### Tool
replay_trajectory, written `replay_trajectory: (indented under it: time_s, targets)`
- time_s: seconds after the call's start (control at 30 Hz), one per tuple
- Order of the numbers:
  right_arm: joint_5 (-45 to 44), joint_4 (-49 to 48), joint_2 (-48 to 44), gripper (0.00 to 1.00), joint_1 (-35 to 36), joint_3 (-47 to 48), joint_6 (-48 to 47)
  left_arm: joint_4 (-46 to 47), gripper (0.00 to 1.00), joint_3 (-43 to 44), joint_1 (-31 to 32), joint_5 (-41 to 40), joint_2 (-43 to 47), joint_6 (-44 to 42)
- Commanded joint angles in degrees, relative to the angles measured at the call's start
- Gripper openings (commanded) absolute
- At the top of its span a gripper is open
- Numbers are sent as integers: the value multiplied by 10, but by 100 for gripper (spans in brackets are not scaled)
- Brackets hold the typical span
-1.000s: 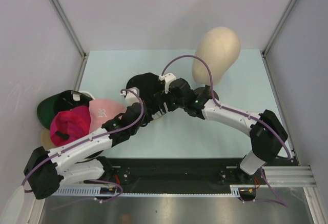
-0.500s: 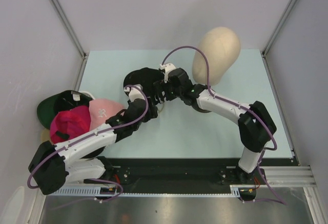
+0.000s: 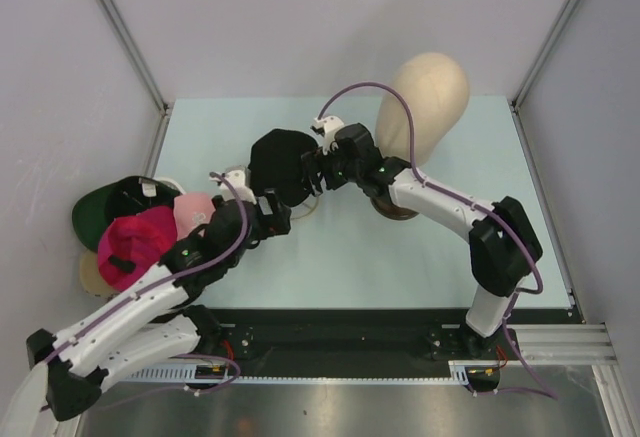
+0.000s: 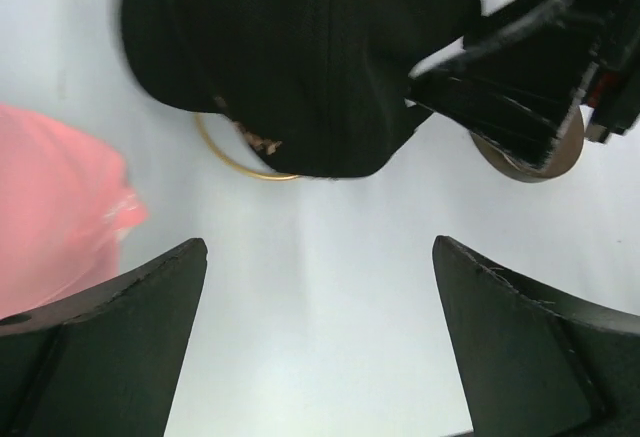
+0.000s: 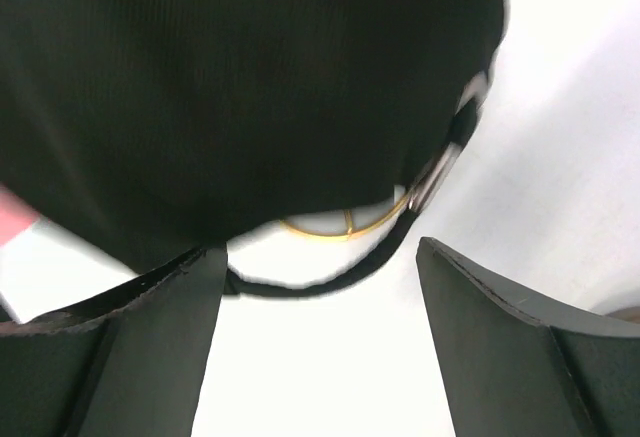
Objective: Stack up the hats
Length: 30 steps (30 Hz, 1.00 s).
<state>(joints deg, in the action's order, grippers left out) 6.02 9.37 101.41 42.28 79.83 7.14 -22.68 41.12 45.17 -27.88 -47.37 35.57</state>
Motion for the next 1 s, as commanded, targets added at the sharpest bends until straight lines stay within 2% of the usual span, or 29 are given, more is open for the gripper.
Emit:
replay_trajectory:
  time_s: [0.0, 0.2, 0.23, 0.27, 0.33, 0.37, 0.4, 0.5, 0.53, 0.67, 0.7, 0.97]
  targets:
    - [29, 1, -73, 82, 16, -24, -32, -140, 100, 48, -3, -66, 66, -13]
    - [21, 16, -132, 83, 25, -54, -29, -309, 100, 94, -3, -108, 99, 105]
    - [22, 21, -138, 83, 27, -55, -29, -343, 100, 106, -3, -122, 96, 165]
    - [24, 24, -146, 83, 27, -54, -29, -421, 100, 138, -3, -128, 90, 199]
    - [24, 27, -154, 83, 31, -53, -27, -501, 100, 170, -3, -146, 58, 281]
    - [25, 25, -163, 83, 31, -53, -24, -572, 100, 198, -3, -148, 43, 306]
    - [25, 22, -167, 84, 32, -53, -17, -603, 100, 212, -3, -148, 32, 327]
    - [31, 14, -176, 84, 32, -50, -11, -614, 100, 228, -3, -108, 20, 352]
    - [33, 11, -178, 84, 33, -49, -10, -614, 100, 223, -3, -94, 26, 394]
    - [34, 14, -191, 84, 32, -41, -12, -613, 100, 144, -5, -63, 89, 493]
    - [32, 13, -200, 84, 32, -42, -13, -613, 100, 129, -6, -63, 97, 537]
    - [38, 11, -226, 84, 29, -57, -1, -613, 100, 63, -17, -100, 91, 638]
